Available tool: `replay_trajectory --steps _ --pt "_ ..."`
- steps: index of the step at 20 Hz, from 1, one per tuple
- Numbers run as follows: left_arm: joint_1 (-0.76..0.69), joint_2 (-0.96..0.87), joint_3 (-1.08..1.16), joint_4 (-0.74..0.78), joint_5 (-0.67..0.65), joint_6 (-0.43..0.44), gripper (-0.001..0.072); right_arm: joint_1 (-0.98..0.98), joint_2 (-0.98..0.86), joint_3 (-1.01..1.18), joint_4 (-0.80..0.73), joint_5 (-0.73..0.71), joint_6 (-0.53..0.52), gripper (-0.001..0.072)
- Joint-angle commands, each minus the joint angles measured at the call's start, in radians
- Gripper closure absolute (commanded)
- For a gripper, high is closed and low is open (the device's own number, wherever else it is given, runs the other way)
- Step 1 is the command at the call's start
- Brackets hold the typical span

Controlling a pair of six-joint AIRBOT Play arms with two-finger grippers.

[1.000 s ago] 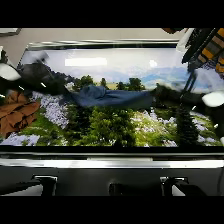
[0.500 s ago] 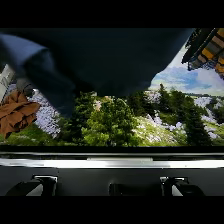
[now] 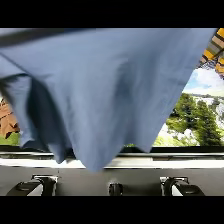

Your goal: Fold the clothes and pants, and hang the long-sleeved shirts on hangers.

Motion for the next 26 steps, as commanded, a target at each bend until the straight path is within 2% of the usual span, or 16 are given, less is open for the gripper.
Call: replay_trajectory --steps 1,3,9,15,16,17,18,19,20,21,24,26 --pt "0.0 -0.169 -0.18 -0.035 0.063 0.061 0.0689 -0.001 -0.232 0.002 -0.042 0.146 0.037 0.0686" --pt "0.0 -0.316 -0.257 -0.102 0.138 0.1 0.0689 -0.001 -0.408 -0.003 -0.053 0.171 0.034 0.0686" --pt "-0.004 -0.723 -0.28 -0.402 0.284 0.248 0.0689 0.008 -0.866 -0.008 -0.05 0.034 0.026 0.0686" --pt "-0.019 -0.874 -0.279 -0.423 0.29 0.246 0.0687 0.061 -1.033 -0.008 -0.04 -0.068 0.047 0.0685" --pt "-0.016 -0.872 -0.277 -0.423 0.29 0.245 0.0666 0.066 -1.036 -0.008 -0.039 -0.071 0.048 0.0685" --pt "-0.007 -0.868 -0.266 -0.422 0.277 0.227 0.0562 0.069 -1.036 -0.007 -0.037 -0.066 0.049 0.0684" --pt "0.006 -0.863 -0.25 -0.422 0.249 0.195 0.0438 0.066 -1.03 -0.006 -0.035 -0.048 0.048 0.067" --pt "0.024 -0.853 -0.233 -0.422 0.21 0.172 0.0377 0.06 -1.02 -0.006 -0.037 -0.018 0.045 0.059" --pt "0.046 -0.834 -0.221 -0.418 0.161 0.171 0.0378 0.041 -1.003 -0.006 -0.038 0.024 0.024 0.0483" --pt "0.069 -0.807 -0.219 -0.397 0.12 0.171 0.0377 0.019 -0.981 -0.006 -0.039 0.074 -0.014 0.0427" --pt "0.145 -0.684 -0.229 -0.231 -0.006 0.119 0.0373 -0.08 -0.895 -0.007 -0.04 0.283 -0.174 0.0398" --pt "0.197 -0.567 -0.308 -0.116 -0.033 0.072 0.0373 -0.157 -0.837 -0.026 -0.04 0.436 -0.268 0.0397"
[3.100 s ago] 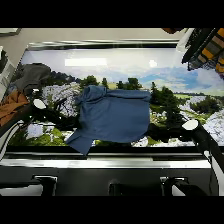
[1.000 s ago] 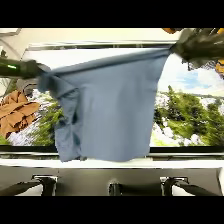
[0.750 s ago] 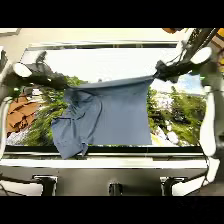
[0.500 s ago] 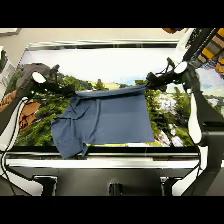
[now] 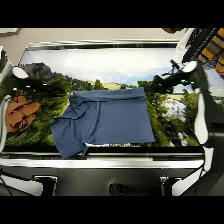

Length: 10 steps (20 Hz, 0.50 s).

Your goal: Fold the clothes and pants, and hang the long-sleeved shirts on hangers.

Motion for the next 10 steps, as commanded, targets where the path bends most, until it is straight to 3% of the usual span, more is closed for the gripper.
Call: replay_trajectory --steps 1,6,10 --pt "0.095 0.192 -0.133 0.178 -0.091 -0.063 0.0373 -0.123 0.104 -0.06 0.016 0.223 -0.149 0.0397" --pt "0.184 0.521 -0.598 0.179 -0.031 -0.078 0.0373 -0.198 0.313 -0.535 0.001 0.163 -0.23 0.039" --pt "0.182 0.647 -0.788 0.179 -0.01 -0.078 0.0374 -0.197 0.37 -0.823 0.009 0.102 -0.286 0.039"
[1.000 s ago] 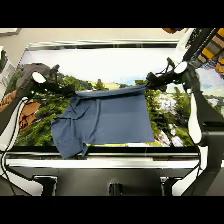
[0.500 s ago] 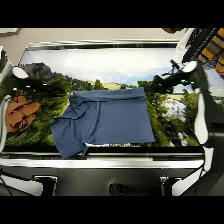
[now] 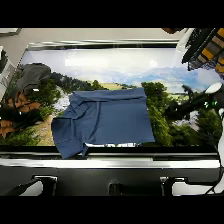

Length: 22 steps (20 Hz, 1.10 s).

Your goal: Fold the clothes and pants, and hang the long-sleeved shirts on hangers.

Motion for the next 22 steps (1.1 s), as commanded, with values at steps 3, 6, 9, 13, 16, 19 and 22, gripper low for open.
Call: replay_trajectory --steps 3,6,9,13,16,19,22 --pt "0.012 0.099 -0.158 0.013 0.014 -0.007 0.0376 -0.01 0.053 -0.309 0.016 -0.087 -0.081 0.039" --pt "0.012 0.099 -0.158 0.013 0.015 -0.007 0.0375 -0.008 0.053 -0.38 0.068 -0.137 -0.112 0.0364" --pt "0.012 0.099 -0.158 0.012 0.02 -0.008 0.0373 -0.008 0.053 -0.437 0.101 -0.164 -0.118 0.032" --pt "0.013 0.094 -0.161 0.008 -0.04 -0.046 0.0116 -0.008 0.053 -0.506 0.206 -0.227 -0.169 0.0304" --pt "0.046 0.109 -0.217 -0.004 -0.034 0.01 0.0116 -0.008 0.053 -0.526 0.241 -0.245 -0.178 0.0416" --pt "0.115 0.116 -0.338 -0.201 -0.008 0.164 0.0116 -0.008 0.053 -0.526 0.245 -0.247 -0.201 0.0678" --pt "0.15 0.114 -0.439 -0.286 0.042 0.217 0.0116 -0.008 0.06 -0.526 0.271 -0.264 -0.208 0.0684"
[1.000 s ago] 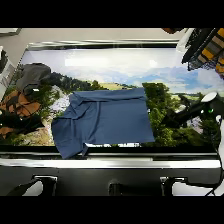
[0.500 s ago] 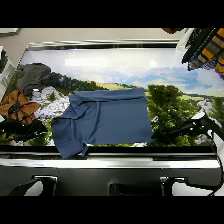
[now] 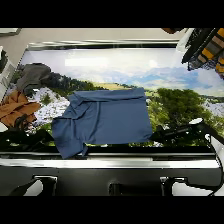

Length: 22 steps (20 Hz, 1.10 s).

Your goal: Fold the clothes and pants, and hang the long-sleeved shirts on hangers.

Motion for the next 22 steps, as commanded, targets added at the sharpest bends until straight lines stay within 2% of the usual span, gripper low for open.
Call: replay_trajectory --steps 1,10,14,15,16,18,22 --pt "0.035 -0.002 -0.106 -0.111 0.055 0.088 0.0116 0.0 0.014 -0.003 0.035 -0.024 -0.013 0.0684" --pt "0.034 -0.051 -0.134 -0.126 0.23 0.089 0.0117 0.0 0.087 -0.003 0.037 -0.027 -0.013 0.0684" --pt "0.007 -0.11 -0.134 -0.187 0.278 0.131 0.0121 0.001 0.107 -0.003 0.04 -0.014 -0.013 0.0684" --pt "-0.017 -0.132 -0.134 -0.19 0.281 0.137 0.0146 0.001 0.115 -0.003 0.04 -0.014 -0.013 0.0684" --pt "-0.038 -0.151 -0.133 -0.189 0.284 0.142 0.0304 0.001 0.124 -0.003 0.04 -0.014 -0.012 0.0684" --pt "-0.058 -0.171 -0.13 -0.19 0.288 0.151 0.0687 0.001 0.145 -0.003 0.04 -0.013 -0.011 0.0684" --pt "-0.059 -0.167 -0.084 -0.232 0.29 0.185 0.0689 0.063 0.183 -0.002 0.102 -0.042 -0.032 0.0686"
